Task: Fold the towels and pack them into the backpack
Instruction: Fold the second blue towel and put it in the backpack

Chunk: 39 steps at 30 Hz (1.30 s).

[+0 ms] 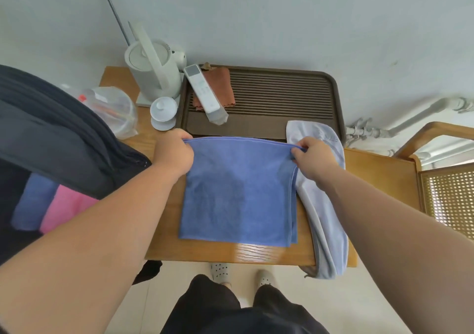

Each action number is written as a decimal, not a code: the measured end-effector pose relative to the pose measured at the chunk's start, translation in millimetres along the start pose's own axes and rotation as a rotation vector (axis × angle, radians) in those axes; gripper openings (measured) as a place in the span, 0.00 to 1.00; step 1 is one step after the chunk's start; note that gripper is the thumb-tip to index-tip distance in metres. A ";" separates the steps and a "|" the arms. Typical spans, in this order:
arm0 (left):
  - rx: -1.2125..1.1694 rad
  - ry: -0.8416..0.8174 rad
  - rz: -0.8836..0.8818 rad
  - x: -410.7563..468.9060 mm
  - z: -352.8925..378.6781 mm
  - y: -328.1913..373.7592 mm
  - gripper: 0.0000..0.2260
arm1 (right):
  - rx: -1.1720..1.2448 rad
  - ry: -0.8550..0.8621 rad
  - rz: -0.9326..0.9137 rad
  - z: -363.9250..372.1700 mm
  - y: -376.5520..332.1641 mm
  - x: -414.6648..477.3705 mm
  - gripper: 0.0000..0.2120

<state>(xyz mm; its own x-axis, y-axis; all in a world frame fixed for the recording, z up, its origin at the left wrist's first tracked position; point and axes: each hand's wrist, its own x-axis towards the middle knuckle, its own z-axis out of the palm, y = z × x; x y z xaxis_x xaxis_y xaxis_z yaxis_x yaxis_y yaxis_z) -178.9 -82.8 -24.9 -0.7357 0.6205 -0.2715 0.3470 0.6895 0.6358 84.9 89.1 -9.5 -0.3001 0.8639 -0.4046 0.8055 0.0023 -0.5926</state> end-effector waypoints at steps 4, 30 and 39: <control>0.045 0.053 0.105 -8.0 -2.4 1.3 0.09 | 0.007 0.032 -0.091 -3.9 -3.0 -4.3 0.04; 0.917 -0.310 0.265 -112.6 36.8 -70.7 0.16 | -0.873 -0.239 -0.307 68.2 90.1 -104.8 0.15; 0.800 -0.313 0.355 -90.1 62.4 -48.2 0.31 | -0.714 -0.160 -0.357 104.5 25.9 -85.5 0.32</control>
<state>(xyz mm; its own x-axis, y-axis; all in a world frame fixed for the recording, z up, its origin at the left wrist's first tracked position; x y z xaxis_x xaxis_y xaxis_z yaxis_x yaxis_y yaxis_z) -93.1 -148.7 -76.3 -0.3597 0.8367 -0.4130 0.9052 0.4203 0.0631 78.0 -37.3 -63.0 -0.6266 0.6679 -0.4017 0.7626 0.6317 -0.1392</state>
